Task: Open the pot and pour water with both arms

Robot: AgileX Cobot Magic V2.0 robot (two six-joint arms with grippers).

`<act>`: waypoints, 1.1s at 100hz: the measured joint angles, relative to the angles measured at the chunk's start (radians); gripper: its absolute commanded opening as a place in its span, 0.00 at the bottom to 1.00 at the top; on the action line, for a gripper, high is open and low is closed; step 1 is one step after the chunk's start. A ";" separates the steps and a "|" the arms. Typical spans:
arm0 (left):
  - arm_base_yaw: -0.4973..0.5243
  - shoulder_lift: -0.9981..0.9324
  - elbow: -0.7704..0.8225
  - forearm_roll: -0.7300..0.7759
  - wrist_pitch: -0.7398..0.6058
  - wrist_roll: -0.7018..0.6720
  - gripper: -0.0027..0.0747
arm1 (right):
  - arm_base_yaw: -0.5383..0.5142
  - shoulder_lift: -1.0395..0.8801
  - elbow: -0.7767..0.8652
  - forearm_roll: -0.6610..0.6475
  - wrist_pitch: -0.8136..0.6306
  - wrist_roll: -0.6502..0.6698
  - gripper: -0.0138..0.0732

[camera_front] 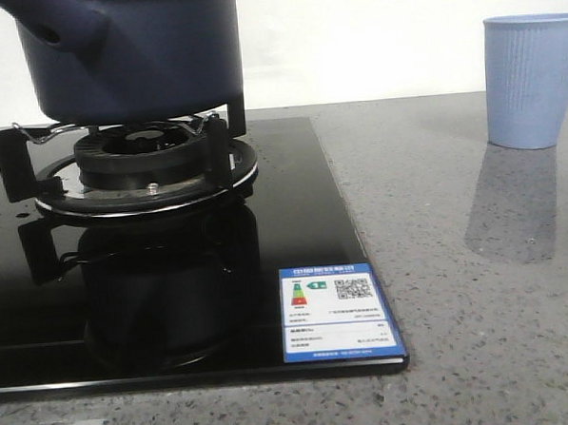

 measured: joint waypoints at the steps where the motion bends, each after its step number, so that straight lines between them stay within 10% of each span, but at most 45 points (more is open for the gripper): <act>1: 0.000 0.000 0.000 0.000 0.001 0.000 0.01 | 0.000 0.000 0.000 0.000 0.000 0.000 0.08; 65: 0.000 0.000 0.000 0.000 0.002 0.000 0.01 | 0.005 0.000 0.002 0.002 0.036 0.000 0.08; 76: 0.000 0.000 0.000 0.000 0.002 0.000 0.01 | 0.041 0.000 0.002 0.197 0.130 -0.037 0.08; 95: 0.000 0.000 0.000 0.000 0.002 0.000 0.01 | 0.077 -0.022 0.002 0.803 0.290 -0.687 0.08; 110: 0.000 0.000 0.000 0.000 0.002 0.000 0.01 | 0.089 -0.128 0.023 0.986 0.299 -0.998 0.08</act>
